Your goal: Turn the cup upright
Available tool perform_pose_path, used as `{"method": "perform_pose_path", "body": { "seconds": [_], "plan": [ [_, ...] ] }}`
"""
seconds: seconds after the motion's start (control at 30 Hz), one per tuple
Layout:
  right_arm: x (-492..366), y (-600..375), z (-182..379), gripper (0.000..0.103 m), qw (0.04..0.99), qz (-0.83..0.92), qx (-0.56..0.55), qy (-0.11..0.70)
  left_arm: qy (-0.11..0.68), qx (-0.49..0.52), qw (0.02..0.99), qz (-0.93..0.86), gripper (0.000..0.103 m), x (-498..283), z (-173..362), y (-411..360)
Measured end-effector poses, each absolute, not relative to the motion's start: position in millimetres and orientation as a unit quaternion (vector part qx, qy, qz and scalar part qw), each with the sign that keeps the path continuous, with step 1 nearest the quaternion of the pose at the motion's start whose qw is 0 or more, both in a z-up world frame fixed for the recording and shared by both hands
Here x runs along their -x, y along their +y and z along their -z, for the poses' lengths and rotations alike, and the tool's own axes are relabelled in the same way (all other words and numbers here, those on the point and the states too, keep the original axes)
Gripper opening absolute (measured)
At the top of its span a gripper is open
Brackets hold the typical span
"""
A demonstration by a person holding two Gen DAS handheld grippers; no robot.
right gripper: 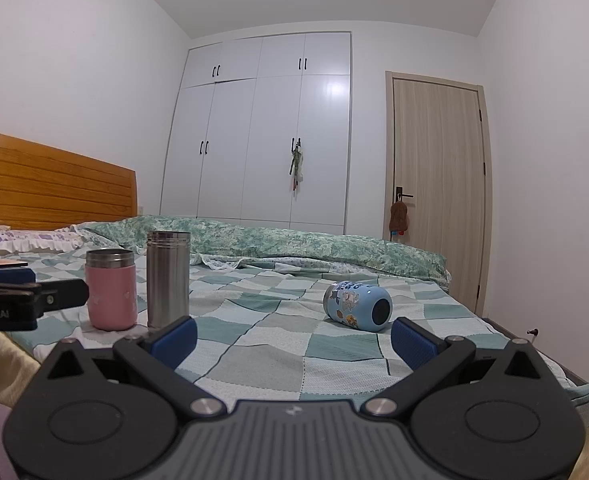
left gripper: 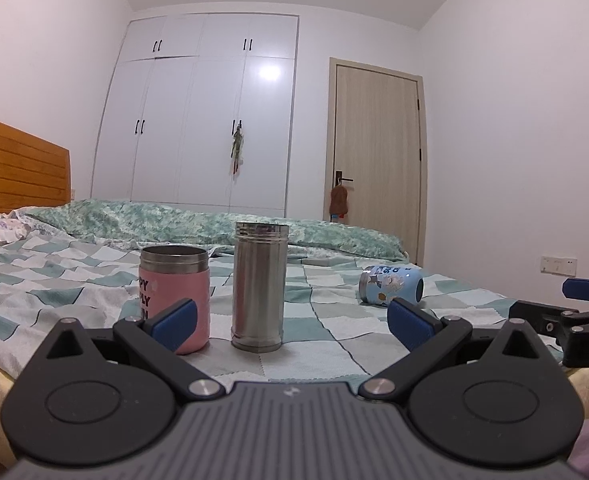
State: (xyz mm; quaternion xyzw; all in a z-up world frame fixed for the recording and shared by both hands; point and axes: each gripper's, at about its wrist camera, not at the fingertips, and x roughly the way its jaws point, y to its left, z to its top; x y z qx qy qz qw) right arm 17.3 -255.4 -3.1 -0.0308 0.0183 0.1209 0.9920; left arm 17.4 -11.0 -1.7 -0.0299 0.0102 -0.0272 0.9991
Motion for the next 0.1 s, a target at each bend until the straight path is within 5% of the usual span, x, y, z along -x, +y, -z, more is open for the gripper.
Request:
{"method": "perform_pose_path", "body": {
  "seconds": [0.1],
  "plan": [
    [-17.4, -255.5, 3.1, 0.103, 0.992, -0.121, 0.031, 0.018, 0.012, 0.031, 0.999, 0.026, 0.103, -17.9, 1.8, -11.9]
  ]
}}
